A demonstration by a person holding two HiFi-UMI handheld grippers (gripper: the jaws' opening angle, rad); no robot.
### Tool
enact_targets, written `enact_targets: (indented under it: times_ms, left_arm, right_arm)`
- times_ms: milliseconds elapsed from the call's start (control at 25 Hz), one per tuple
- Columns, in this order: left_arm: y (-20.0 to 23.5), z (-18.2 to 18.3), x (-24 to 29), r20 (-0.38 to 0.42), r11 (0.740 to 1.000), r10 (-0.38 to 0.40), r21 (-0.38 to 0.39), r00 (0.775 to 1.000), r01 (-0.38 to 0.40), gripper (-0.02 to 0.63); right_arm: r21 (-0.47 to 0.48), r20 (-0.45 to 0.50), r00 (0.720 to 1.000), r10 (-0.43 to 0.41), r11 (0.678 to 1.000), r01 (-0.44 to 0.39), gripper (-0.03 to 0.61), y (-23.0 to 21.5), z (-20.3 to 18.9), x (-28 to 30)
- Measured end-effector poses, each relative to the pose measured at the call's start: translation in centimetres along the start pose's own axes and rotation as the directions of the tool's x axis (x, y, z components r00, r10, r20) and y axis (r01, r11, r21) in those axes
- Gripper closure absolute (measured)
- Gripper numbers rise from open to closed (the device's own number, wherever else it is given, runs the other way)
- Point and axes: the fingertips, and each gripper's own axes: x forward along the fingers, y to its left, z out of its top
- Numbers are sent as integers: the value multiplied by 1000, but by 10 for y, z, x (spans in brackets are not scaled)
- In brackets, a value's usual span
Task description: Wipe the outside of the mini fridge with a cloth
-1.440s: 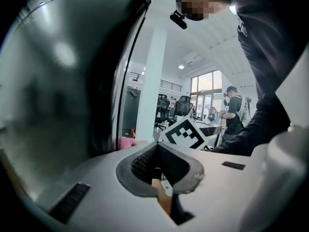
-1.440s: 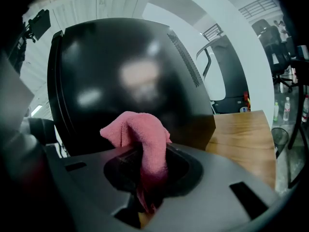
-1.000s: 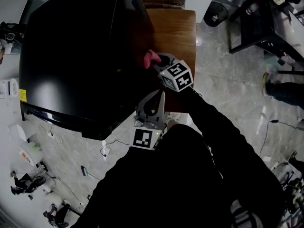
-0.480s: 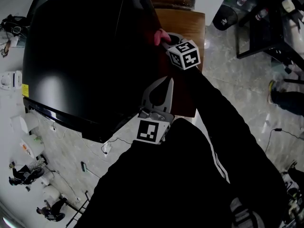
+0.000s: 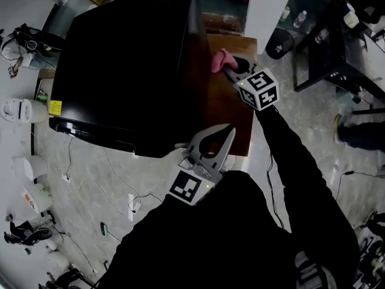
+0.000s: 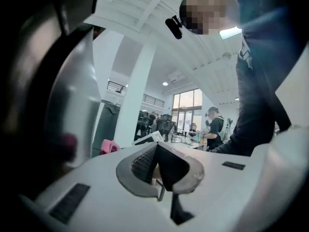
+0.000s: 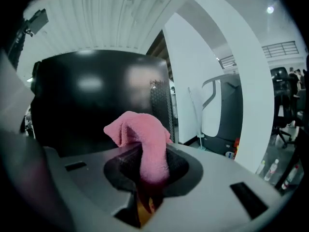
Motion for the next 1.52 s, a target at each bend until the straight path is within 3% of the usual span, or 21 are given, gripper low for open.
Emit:
enact_targets:
  times_ms: [240, 480, 640, 800, 1080, 1280, 1520]
  left_arm:
    - [-37, 5, -94, -35, 993, -115, -3, 993, 115, 607]
    - [-5, 23, -220, -26, 998, -68, 14, 997, 68, 607]
    - [18, 35, -298, 19, 1000, 11, 24, 1000, -11, 607]
    - [38, 43, -374, 29, 997, 75, 10, 997, -75, 607]
    - [61, 47, -486, 69, 979, 199, 22, 978, -201, 607]
    - [78, 52, -567, 88, 952, 297, 51, 951, -302, 607]
    - [110, 47, -648, 124, 902, 426, 15, 896, -431, 607]
  right_arm:
    - [-10, 83, 997, -2, 1000, 3, 497, 106, 36, -117]
    - [69, 123, 991, 46, 996, -55, 497, 265, 61, -167]
    - [75, 149, 976, 160, 982, -173, 497, 363, 79, -159]
    - [69, 154, 939, 306, 945, -320, 497, 465, 93, -132]
    - [-4, 143, 881, 451, 890, -455, 497, 591, 105, -86]
    - [-44, 113, 833, 541, 841, -540, 498, 670, 110, -56]
    - [-83, 55, 774, 630, 776, -626, 497, 743, 105, -17]
